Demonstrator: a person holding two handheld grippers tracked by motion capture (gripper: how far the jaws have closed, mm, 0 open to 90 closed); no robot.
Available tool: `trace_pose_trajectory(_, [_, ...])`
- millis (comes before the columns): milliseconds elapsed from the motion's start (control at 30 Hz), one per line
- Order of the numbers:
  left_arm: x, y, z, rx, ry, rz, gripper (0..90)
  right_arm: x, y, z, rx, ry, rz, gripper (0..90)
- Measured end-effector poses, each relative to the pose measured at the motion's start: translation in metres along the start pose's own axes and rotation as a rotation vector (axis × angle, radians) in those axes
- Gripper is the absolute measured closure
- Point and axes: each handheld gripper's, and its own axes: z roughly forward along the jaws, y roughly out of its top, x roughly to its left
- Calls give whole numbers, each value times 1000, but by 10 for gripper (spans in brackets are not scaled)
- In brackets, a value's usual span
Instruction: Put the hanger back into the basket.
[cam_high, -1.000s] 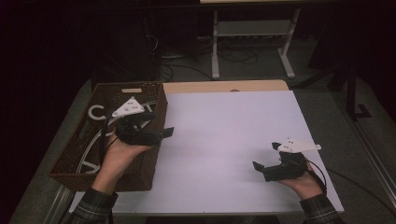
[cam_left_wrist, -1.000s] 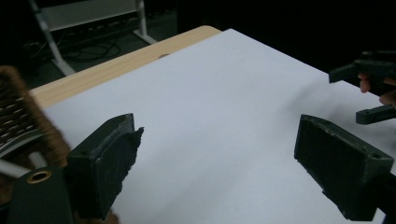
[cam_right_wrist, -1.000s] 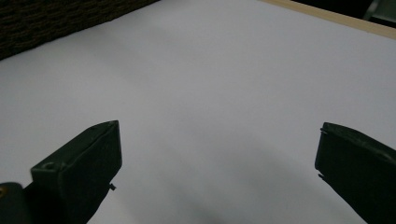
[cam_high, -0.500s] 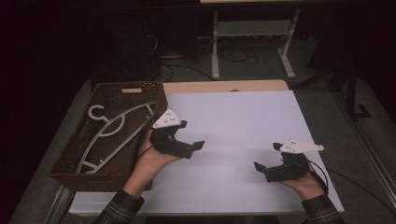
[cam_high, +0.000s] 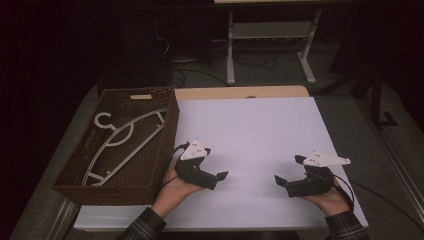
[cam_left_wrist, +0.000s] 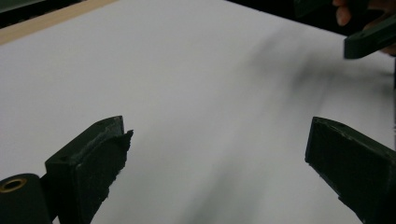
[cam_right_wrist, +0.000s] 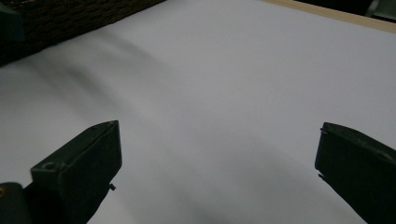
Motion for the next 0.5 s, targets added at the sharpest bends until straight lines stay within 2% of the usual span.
trace_pose_trajectory(100, [2,-9,0,4,19,-1,43,0,-2,1,-3,5,2,0])
trace_pose_trajectory(167, [6,-15,0,13,16,-17,22,-1,-4,2,0,17,2,0])
trace_pose_trajectory(500, [8,-17,-2,14,29,-7,23,-1,-5,1,-12,18,-2,0])
